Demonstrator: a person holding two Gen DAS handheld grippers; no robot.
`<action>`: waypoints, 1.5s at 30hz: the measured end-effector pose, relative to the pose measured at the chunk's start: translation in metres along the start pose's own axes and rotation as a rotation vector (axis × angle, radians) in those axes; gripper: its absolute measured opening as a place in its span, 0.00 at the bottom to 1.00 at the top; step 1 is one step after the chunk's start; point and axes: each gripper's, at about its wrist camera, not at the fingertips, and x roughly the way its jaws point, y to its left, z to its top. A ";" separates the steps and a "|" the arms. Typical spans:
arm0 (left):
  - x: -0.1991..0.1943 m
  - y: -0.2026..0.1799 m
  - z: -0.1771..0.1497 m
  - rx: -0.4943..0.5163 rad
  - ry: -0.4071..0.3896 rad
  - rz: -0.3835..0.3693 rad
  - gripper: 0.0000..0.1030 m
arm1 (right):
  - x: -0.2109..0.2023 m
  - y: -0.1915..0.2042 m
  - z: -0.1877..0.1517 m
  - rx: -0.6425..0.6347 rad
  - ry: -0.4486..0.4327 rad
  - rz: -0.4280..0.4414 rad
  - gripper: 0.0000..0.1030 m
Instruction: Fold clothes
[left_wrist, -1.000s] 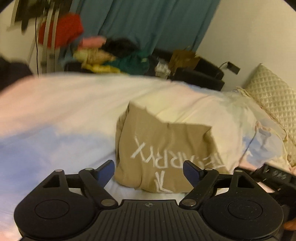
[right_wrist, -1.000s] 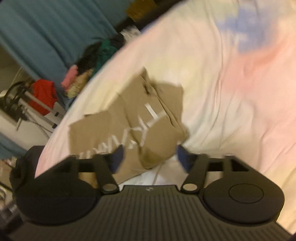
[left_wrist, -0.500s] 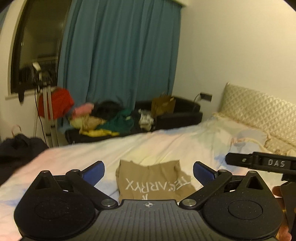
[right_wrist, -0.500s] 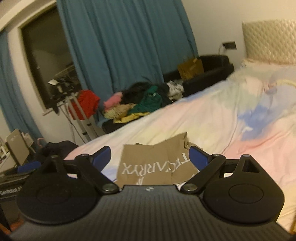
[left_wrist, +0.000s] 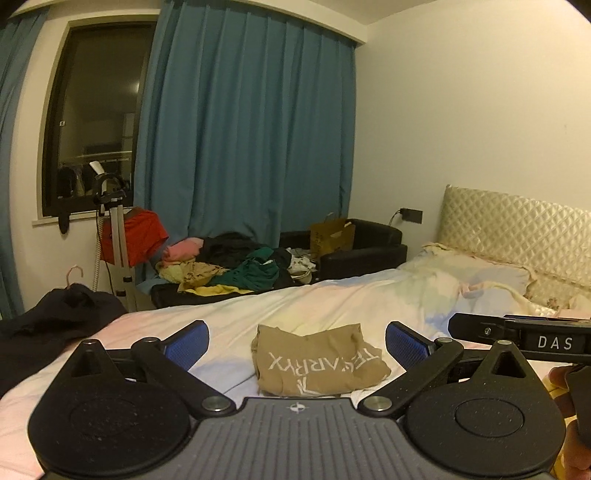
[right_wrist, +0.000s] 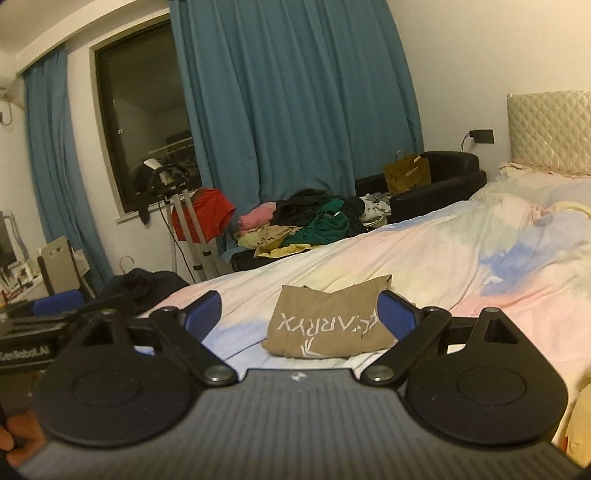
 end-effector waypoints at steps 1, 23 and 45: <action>-0.003 0.001 -0.003 -0.007 -0.004 0.001 0.99 | -0.003 0.002 -0.004 -0.010 -0.010 -0.001 0.90; 0.002 0.020 -0.068 -0.080 0.035 0.001 0.99 | 0.016 0.012 -0.075 -0.083 -0.009 -0.058 0.90; 0.011 0.033 -0.093 -0.100 0.033 0.023 0.99 | 0.027 0.019 -0.101 -0.120 -0.050 -0.057 0.90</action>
